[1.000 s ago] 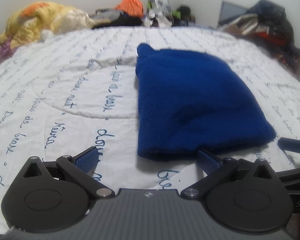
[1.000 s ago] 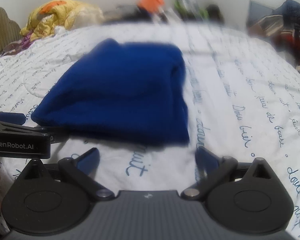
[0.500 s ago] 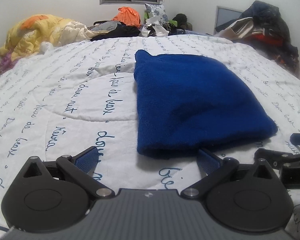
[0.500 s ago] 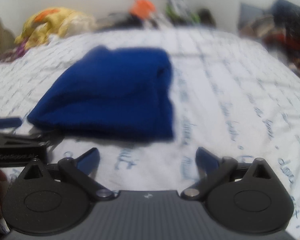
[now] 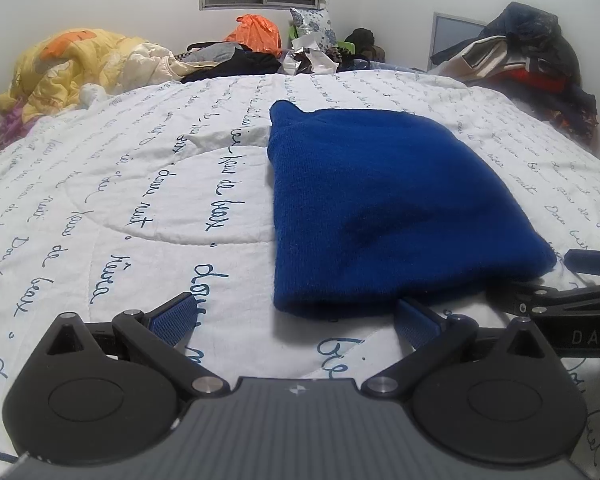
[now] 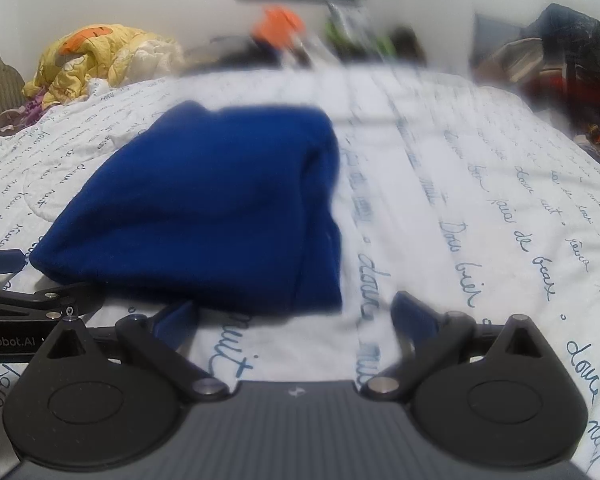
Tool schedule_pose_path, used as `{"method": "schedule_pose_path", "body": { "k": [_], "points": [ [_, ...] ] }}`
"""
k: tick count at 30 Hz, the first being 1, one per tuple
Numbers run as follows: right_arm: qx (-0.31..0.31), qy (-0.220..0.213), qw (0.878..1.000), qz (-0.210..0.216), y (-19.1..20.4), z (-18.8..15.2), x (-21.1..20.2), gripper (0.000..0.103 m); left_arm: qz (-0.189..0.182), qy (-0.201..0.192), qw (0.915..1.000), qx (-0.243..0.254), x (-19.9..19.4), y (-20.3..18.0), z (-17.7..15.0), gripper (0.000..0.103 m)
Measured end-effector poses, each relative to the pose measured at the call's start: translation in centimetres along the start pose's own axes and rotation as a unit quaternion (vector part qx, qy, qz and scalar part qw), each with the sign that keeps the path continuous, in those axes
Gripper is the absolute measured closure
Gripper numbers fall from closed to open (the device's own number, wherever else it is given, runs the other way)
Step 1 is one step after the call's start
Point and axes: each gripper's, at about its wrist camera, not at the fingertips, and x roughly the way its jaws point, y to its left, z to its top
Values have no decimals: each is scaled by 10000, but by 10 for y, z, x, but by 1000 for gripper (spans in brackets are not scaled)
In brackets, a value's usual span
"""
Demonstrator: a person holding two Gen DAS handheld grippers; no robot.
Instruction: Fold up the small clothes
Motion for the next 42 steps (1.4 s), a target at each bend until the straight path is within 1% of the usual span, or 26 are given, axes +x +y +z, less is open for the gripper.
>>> {"method": "schedule_pose_path", "body": {
  "k": [36,42],
  "points": [
    [-8,5,10000,14,-2,1,0,0,-1,1,10000,-1,0,0,0,0],
    [-7,5,10000,11,-2,1,1,0,-53,37,10000,28,-1,1,0,0]
  ]
}}
